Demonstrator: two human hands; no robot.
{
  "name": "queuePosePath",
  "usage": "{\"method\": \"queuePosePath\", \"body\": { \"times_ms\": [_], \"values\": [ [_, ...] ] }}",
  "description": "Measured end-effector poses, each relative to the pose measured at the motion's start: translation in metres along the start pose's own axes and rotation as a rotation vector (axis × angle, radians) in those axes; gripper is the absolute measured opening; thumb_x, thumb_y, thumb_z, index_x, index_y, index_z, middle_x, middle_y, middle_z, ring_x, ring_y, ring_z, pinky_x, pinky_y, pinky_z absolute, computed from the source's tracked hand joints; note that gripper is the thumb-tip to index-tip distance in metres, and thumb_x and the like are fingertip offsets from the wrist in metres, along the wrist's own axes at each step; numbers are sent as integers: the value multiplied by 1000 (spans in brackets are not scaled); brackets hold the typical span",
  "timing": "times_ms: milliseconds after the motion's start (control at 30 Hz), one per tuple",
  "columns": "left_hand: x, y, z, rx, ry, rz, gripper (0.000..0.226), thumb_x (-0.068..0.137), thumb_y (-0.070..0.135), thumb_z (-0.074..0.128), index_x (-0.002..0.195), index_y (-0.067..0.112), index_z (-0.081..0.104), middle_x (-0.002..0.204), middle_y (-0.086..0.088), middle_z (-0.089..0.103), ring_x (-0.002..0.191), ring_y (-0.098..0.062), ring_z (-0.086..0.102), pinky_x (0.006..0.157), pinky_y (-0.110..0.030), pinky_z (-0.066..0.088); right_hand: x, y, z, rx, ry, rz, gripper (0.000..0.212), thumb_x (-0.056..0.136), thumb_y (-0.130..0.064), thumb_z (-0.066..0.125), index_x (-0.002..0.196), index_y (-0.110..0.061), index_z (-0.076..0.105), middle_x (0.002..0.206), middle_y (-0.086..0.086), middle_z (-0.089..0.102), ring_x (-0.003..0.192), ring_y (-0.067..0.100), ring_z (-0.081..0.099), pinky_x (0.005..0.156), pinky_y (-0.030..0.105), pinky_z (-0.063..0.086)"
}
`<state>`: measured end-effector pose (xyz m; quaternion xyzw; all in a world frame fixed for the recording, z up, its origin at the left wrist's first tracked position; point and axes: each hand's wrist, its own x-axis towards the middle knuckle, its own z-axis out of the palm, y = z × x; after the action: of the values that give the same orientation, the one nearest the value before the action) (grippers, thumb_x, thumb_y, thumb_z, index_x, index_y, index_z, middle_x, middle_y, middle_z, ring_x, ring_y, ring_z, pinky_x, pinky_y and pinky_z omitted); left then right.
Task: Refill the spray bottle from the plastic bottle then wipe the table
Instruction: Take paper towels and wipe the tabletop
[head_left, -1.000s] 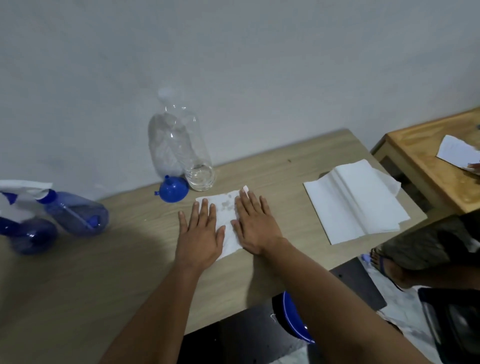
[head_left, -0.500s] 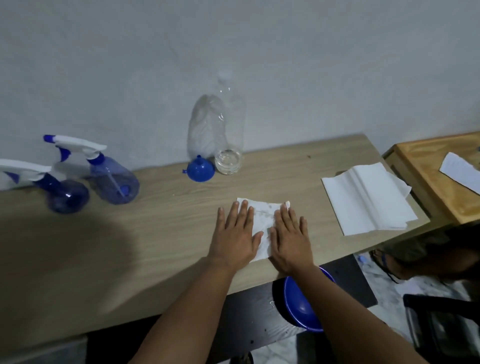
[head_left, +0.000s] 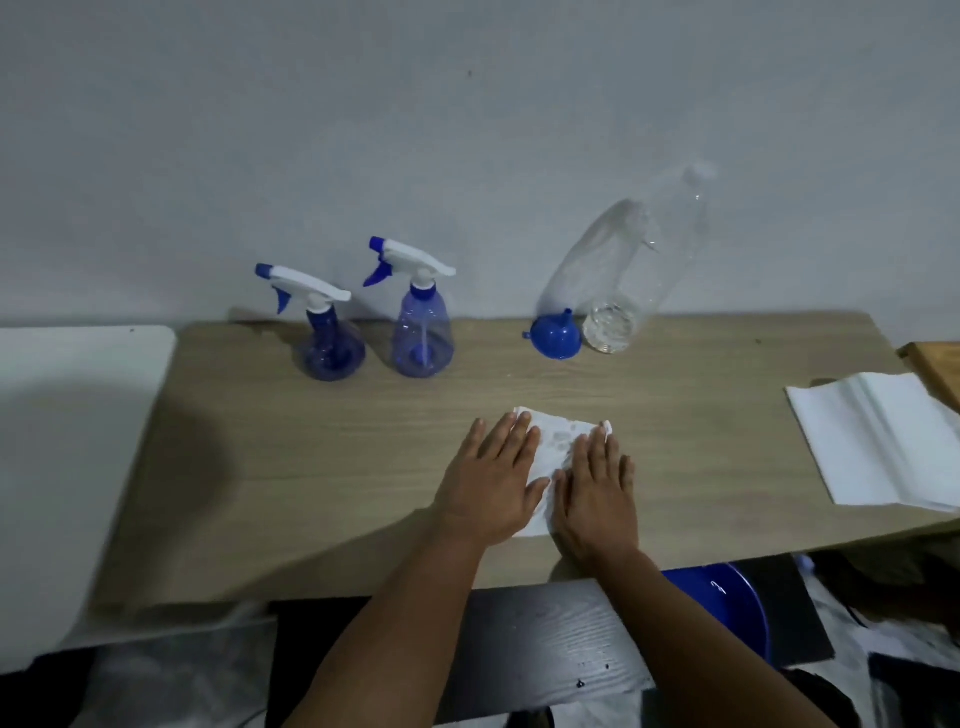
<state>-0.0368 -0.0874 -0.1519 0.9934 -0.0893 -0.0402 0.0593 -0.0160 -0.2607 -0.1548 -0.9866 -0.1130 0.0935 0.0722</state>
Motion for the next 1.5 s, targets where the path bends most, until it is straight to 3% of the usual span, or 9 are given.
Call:
{"method": "queuePosePath", "body": {
  "times_ms": [267,467,700,967,1133,1267,1500],
  "values": [
    [-67,-129,-15,10,14,-104,71,102,59,6,161,19,7,169,-4,-2,156,-20,-5,124,-53,6,11,-145,20,-20,-7,-73,79,102,-48,5,165,0,17,174,24,2,163,37,0,130,55,3],
    [-130,-223,-23,25,10,-264,73,101,61,4,161,20,6,169,-3,-3,156,-21,-5,123,-54,6,9,-262,37,1,-52,-192,78,102,-47,1,166,-3,5,173,23,-10,162,36,-14,131,54,-4],
    [-198,-288,-22,91,60,-402,72,102,58,16,158,14,27,166,-10,21,155,-26,16,122,-58,10,3,-352,51,-4,-91,-367,68,111,-39,17,166,-2,2,173,23,-14,161,35,-19,130,56,-9],
    [-235,-273,-14,86,71,-503,77,101,57,18,155,5,33,164,-16,26,154,-27,19,123,-58,11,-33,-346,65,-23,-81,-508,67,110,-38,20,166,-2,15,174,23,-4,162,37,-8,130,57,-3],
    [-259,-241,-3,44,93,-541,75,101,53,19,152,1,36,163,-18,26,153,-30,21,123,-56,16,-67,-324,76,-66,-34,-534,65,106,-37,28,158,0,41,169,26,22,159,38,21,127,59,19],
    [-266,-206,5,11,115,-554,70,102,47,21,150,1,39,163,-17,26,153,-29,21,123,-54,20,-88,-293,71,-82,-40,-565,66,107,-38,26,160,0,34,171,24,19,161,35,13,127,61,20],
    [-255,-166,0,24,62,-512,67,102,45,23,148,1,44,160,-16,32,151,-29,27,121,-56,23,-100,-241,62,-94,7,-554,64,102,-40,40,154,-5,50,167,19,34,157,30,29,120,63,34]
  ]
}}
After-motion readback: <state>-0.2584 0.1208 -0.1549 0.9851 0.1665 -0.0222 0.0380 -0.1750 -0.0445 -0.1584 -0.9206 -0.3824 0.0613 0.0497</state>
